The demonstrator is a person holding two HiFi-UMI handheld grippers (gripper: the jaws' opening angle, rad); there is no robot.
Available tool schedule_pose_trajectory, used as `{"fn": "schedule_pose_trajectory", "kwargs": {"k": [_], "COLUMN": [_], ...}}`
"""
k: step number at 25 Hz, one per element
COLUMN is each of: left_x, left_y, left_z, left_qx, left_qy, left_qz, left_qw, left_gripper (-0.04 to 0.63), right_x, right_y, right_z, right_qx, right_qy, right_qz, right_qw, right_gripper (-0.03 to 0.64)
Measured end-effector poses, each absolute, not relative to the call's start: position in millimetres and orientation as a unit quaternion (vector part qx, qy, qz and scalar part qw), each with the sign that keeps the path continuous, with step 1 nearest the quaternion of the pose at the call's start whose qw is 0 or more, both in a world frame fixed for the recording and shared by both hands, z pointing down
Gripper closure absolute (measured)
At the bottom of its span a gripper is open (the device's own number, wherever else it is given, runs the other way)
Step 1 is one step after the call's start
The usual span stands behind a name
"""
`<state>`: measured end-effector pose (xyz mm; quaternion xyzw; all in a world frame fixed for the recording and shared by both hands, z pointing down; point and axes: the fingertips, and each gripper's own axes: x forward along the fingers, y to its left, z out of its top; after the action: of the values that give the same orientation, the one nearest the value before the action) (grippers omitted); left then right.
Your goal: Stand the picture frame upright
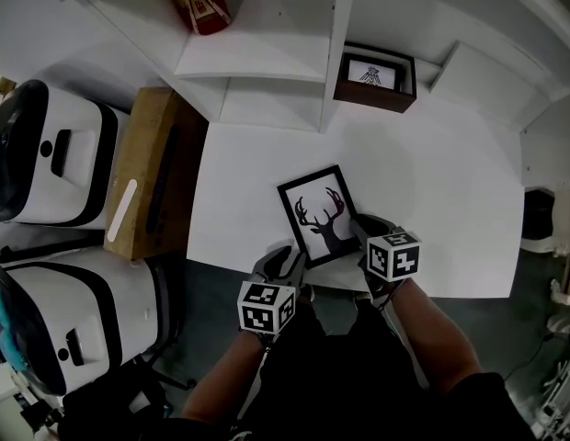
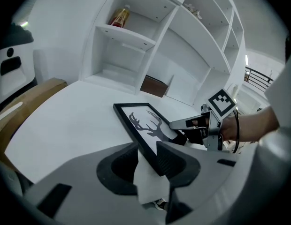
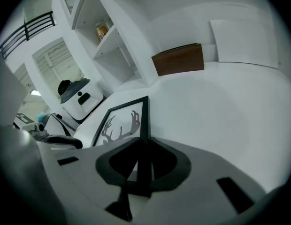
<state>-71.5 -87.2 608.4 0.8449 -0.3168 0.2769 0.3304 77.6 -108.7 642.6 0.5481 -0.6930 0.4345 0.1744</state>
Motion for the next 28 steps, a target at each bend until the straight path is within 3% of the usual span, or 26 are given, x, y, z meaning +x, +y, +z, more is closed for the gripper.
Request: {"fn": "schedule_pose_trajectory", "kwargs": {"k": [5, 15, 28], "left_x": [-69, -58, -30], "left_y": [-90, -102, -118], "left_z": [612, 625, 625], "left_qx": [0.841, 0.808, 0.779], "left_qy": [-0.316, -0.319, -0.29], "left_qz": [0.273, 0.226, 0.167], "left_qw": [0.344, 0.442, 0.531], "left_gripper": [0.479, 0.442, 0.443], "right_x": [79, 80, 80], "right_y": [-109, -109, -109], "right_z": [641, 639, 636], "right_qx": [0.539, 0.524, 0.504], "right_qy": [-0.693, -0.697, -0.706], "right_qz": [0.452, 0.47, 0.484], "right_qw": [0.16, 0.138, 0.117], "right_gripper": [0.558, 0.558, 0.557]}}
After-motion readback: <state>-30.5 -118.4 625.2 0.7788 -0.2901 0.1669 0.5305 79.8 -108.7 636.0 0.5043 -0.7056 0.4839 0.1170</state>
